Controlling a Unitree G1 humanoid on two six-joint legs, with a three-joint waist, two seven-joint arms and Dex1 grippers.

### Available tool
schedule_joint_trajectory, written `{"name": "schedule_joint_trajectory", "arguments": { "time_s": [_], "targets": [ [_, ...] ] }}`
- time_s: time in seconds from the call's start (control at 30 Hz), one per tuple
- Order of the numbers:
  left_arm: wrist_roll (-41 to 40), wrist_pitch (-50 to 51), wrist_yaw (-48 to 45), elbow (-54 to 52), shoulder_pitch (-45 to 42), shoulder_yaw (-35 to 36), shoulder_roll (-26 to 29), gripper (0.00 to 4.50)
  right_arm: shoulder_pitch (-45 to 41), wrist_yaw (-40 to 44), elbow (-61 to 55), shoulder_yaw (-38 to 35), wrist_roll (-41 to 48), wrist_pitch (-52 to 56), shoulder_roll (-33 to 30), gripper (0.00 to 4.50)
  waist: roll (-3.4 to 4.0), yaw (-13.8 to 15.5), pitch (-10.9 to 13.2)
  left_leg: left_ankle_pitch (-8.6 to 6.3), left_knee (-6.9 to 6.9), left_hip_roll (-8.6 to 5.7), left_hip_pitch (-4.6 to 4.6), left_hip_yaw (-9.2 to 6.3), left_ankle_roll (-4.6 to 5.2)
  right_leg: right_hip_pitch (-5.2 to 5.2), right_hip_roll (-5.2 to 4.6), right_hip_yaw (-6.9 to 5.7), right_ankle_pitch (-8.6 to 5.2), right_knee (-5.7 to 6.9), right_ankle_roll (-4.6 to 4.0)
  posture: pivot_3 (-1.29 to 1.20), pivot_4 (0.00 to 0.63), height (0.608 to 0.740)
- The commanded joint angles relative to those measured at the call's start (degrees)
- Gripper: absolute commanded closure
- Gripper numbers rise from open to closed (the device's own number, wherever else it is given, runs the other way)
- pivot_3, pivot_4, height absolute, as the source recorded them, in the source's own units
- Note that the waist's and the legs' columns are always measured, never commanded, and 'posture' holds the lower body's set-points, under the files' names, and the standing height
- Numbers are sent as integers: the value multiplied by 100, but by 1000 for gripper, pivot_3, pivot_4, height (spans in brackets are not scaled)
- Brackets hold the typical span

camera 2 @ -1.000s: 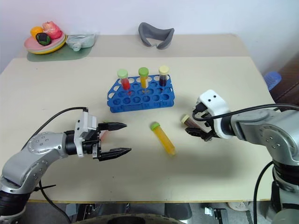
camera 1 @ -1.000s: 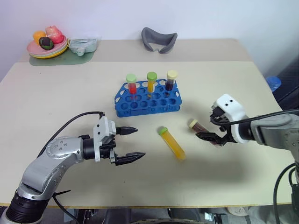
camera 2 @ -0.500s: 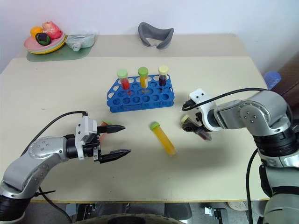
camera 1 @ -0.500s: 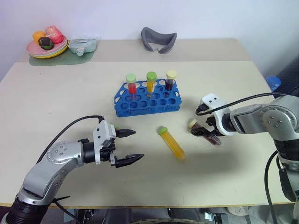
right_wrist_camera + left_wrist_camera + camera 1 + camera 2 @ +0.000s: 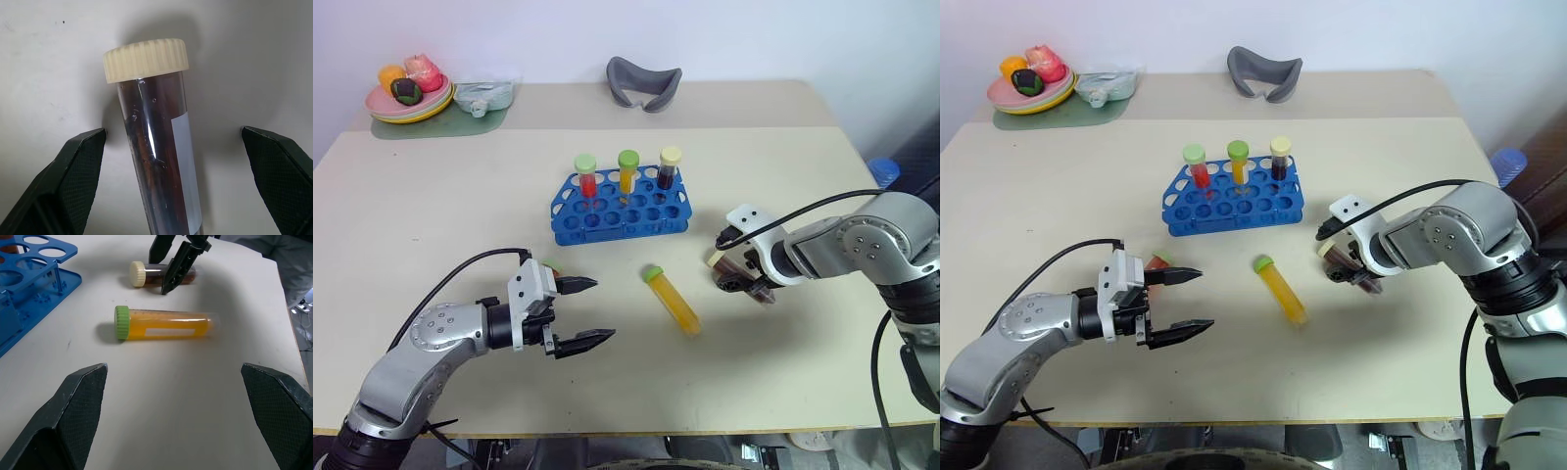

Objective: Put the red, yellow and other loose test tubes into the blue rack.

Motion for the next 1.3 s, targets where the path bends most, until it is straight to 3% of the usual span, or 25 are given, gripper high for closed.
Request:
{"name": "schedule_joint_trajectory", "arguments": {
  "time_s": [0.03, 0.1, 0.27, 0.53, 0.67, 0.77, 0.9, 1.1, 1.3],
  "targets": [
    [39, -128, 1, -139, -70, 28, -9, 0, -55, 66, 22, 150, -67, 36, 2, 548, 0, -1, 0, 0, 0, 0, 0, 0, 0, 0, 0, 0, 0, 0, 0, 0, 150, 740],
    [48, -132, 7, -131, -80, 27, -23, 0, -67, 85, 25, 168, -93, 36, 25, 1243, 0, 2, 0, 0, 1, 0, 0, 0, 0, 0, 0, 0, 0, 0, 0, 0, 150, 740],
    [62, -123, 19, -138, -76, 28, -37, 0, -120, 133, 44, 196, -136, 36, 86, 3609, -1, 2, 0, 0, 1, 0, 0, -1, 0, 1, 0, 0, 0, 0, 0, 0, 150, 740],
    [98, -139, 4, -110, -90, 30, -42, 0, -136, 224, -166, 140, -218, 36, 89, 3609, -1, 0, 0, 0, 1, 0, 0, -1, 0, 1, 0, 0, 0, 0, 0, 0, 150, 740],
    [90, -138, 79, -83, 6, 234, -15, 0, -224, 609, -780, -412, -474, -237, 170, 3609, 4, -4, 2, 0, 1, 0, -3, 0, 0, -5, 0, 0, 0, 2, 0, 0, 150, 740],
    [36, -146, 180, 4, 139, 511, -29, 0, 46, 1008, -1354, -1156, -596, -1304, 372, 3609, 5, 3, 2, 0, 4, 1, -26, -4, 0, -30, 2, -1, 0, 7, 0, 0, 150, 740],
    [-15, -189, 331, 160, 145, 744, -149, 0, 941, 904, -1827, -1909, -1442, -3379, 1266, 3609, -5, 13, -3, 1, 7, 2, -40, -13, 0, -36, 1, -11, 0, 7, 1, 0, 150, 740],
    [-30, -231, 466, 499, -272, 750, -445, 0, 1675, 537, -1534, -1778, -2748, -5564, 2834, 3609, -3, -10, -2, 3, 14, -1, -42, -12, -5, -38, -1, -11, 1, 17, 1, 0, 150, 740],
    [47, -251, 505, 692, -581, 673, -615, 0, 1874, 467, -666, -1500, -3893, -7110, 3712, 3609, 0, -23, -3, 7, 12, 0, -39, -12, -11, -39, 1, -10, 1, 24, 1, 0, 150, 740]
  ]
}}
